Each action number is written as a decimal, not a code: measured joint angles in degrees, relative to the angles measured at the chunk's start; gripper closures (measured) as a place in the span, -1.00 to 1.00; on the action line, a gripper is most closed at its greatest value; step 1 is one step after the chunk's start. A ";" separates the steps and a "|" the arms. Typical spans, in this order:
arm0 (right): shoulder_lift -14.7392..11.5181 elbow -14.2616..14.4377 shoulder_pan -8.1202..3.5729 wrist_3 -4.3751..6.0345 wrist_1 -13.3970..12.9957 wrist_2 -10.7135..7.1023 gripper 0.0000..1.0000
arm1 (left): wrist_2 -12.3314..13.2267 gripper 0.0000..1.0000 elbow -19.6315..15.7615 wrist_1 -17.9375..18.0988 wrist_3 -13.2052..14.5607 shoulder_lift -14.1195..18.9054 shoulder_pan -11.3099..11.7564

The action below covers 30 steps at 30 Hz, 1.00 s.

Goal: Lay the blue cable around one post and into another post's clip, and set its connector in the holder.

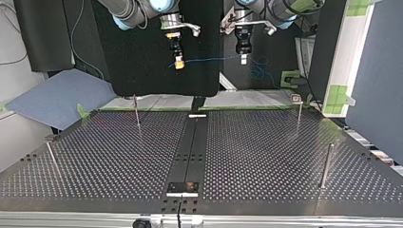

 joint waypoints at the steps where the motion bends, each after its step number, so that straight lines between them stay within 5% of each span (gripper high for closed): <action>1: 0.00 0.00 0.00 0.00 0.00 0.00 1.00 | 0.00 0.98 0.00 0.00 0.00 0.00 0.00; 18: 0.06 0.13 0.17 0.16 0.16 -0.16 1.00 | 0.08 0.98 -0.38 0.37 -0.24 0.24 0.38; 24: -1.72 -0.84 1.73 2.52 2.52 -0.41 1.00 | 0.87 0.98 -2.49 1.06 -1.31 2.49 1.55; 30: -4.64 -1.60 1.44 5.51 5.50 -1.33 1.00 | 2.38 0.98 -2.62 -1.40 -2.92 5.37 2.56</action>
